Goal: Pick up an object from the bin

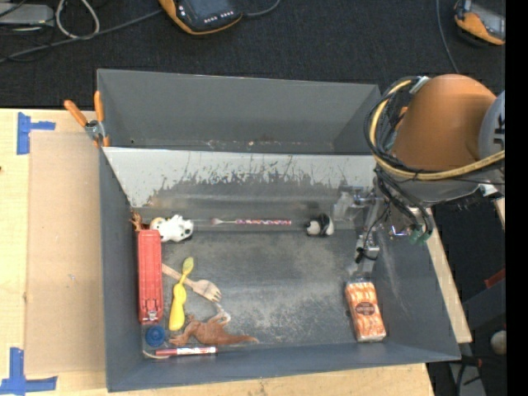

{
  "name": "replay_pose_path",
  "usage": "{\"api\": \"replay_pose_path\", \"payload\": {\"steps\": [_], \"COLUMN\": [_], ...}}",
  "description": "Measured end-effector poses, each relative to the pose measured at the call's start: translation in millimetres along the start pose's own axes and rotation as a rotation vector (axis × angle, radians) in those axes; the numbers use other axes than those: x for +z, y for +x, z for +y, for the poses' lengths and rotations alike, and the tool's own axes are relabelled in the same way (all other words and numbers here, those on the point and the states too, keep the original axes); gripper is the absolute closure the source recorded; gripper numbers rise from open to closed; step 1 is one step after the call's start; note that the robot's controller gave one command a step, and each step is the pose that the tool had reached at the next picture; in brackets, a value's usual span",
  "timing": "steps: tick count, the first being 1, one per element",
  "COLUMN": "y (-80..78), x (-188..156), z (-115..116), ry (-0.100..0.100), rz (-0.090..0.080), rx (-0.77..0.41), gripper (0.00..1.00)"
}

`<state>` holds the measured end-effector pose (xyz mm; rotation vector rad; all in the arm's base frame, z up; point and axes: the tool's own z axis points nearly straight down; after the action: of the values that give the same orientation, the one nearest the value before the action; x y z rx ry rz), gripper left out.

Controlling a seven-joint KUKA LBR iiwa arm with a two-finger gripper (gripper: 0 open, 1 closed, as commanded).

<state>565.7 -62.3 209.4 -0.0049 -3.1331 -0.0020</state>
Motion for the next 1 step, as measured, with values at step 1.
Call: {"api": "replay_pose_path", "payload": {"steps": [1], "y": [-1.5], "x": [-4.6], "z": [0.2], "ry": [0.001], "rz": [-0.008], "rx": [-0.002], "gripper": [0.00]}}
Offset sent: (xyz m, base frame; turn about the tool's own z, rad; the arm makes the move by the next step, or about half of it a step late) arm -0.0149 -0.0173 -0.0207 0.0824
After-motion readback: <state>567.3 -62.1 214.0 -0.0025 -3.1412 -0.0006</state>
